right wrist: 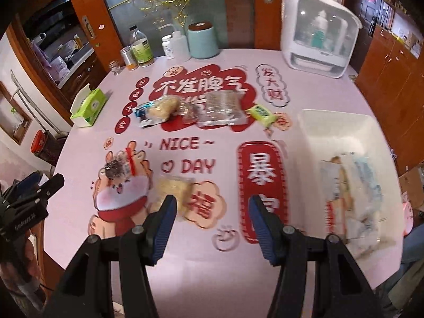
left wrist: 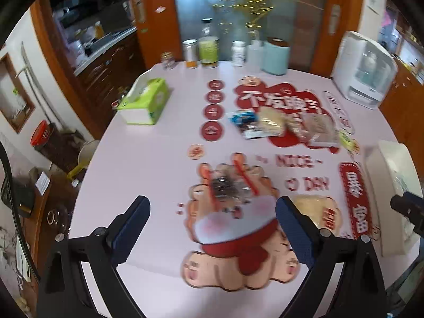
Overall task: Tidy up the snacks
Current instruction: 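Withdraw both tools from the tray back over the remaining snacks, then grasp the red-topped dark snack bag with the left tool while the right tool grasps the puffed-snack bag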
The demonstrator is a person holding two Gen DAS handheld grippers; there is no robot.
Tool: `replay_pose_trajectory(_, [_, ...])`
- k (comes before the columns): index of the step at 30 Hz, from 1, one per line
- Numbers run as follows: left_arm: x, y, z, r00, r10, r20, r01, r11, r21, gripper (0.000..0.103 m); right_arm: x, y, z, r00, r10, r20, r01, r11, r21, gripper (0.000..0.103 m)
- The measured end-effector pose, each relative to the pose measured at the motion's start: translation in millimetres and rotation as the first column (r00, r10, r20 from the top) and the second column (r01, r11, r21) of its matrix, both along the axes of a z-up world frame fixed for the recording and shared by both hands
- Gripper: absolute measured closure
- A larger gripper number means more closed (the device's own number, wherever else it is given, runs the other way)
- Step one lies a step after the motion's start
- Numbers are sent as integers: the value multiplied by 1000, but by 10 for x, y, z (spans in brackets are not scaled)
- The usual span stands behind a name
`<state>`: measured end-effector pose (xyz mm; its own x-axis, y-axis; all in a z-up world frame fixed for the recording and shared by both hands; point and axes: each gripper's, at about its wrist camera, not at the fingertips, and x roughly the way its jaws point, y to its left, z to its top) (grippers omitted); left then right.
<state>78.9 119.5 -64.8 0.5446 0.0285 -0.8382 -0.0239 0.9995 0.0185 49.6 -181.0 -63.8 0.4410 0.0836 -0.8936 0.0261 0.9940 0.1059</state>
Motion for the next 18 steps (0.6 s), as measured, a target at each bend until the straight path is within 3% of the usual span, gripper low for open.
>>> replay_pose_trajectory(8, [427, 322, -265, 998, -30, -59, 30, 999, 13, 8, 346, 389, -457, 994, 17, -110, -12, 999, 49, 46])
replay_pose_trajectory(13, [657, 152, -598, 980, -161, -116, 165, 986, 19, 8, 551, 539, -797, 982, 35, -188, -24, 998, 60, 41])
replay_pose_trajectory(18, [814, -58, -949, 941, -291, -172, 303, 952, 51, 8, 679, 650, -1155, 964, 51, -261, -34, 997, 67, 40])
